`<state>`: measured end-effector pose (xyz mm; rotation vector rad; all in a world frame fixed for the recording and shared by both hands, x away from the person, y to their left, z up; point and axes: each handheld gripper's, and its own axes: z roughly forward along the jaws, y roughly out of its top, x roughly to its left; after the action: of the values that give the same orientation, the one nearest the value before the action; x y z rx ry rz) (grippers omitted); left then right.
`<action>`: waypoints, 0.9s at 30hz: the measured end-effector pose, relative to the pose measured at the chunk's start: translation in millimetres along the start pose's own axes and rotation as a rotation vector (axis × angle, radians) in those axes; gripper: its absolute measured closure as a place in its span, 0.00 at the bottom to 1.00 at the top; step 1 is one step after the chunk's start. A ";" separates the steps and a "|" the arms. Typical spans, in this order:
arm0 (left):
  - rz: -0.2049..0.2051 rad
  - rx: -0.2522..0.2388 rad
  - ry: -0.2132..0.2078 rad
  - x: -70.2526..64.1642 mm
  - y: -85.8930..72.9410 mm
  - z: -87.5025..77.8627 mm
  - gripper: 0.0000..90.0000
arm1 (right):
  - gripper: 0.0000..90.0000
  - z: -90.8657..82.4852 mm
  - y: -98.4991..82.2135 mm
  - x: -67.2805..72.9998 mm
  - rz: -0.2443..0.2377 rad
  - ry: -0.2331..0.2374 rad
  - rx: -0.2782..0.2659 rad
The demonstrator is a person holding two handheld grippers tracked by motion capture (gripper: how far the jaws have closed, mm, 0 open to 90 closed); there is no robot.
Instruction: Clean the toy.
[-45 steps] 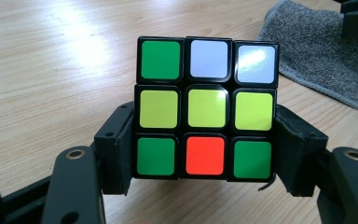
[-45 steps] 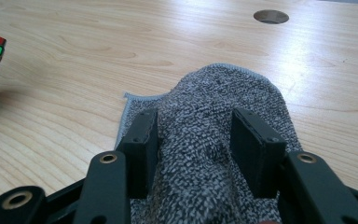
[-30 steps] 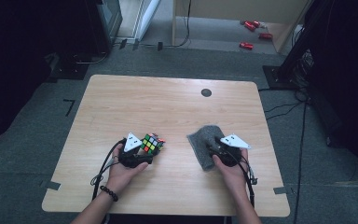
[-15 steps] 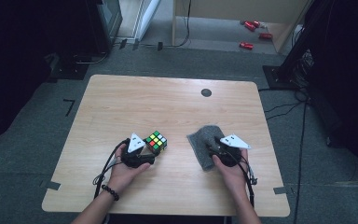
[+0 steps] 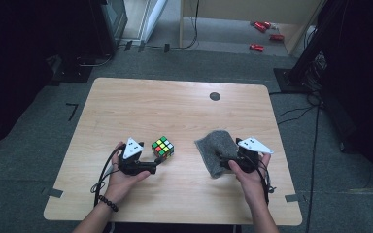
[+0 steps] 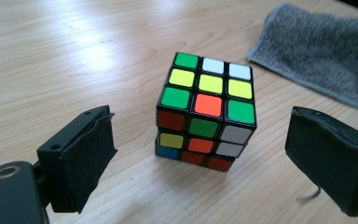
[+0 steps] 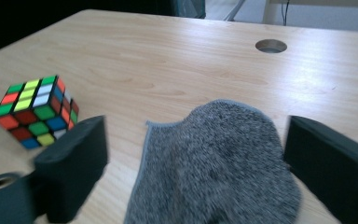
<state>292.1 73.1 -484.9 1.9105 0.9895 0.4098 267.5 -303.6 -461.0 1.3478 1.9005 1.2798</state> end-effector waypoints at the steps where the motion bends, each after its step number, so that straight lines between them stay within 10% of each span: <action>1: -0.011 0.006 0.001 1.7 -0.1 -3.2 0.06 | 0.00 -4.9 -1.0 -2.2 -0.012 0.005 0.012; 6: -0.059 0.040 0.019 16.8 -9.6 -20.3 0.03 | 0.00 -28.9 -17.0 -23.7 -0.020 -0.059 0.052; 17: -0.147 0.098 0.220 67.0 -46.3 -57.7 0.03 | 0.00 -65.5 -67.6 -81.8 0.076 -0.185 0.161; 27: -0.136 0.214 0.359 73.0 -66.8 -60.1 0.03 | 0.00 -62.2 -90.2 -92.5 0.102 -0.237 0.234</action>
<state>268.4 181.5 -517.7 1.9831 1.4397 0.6002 213.8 -420.3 -524.8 1.6528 1.8779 0.9150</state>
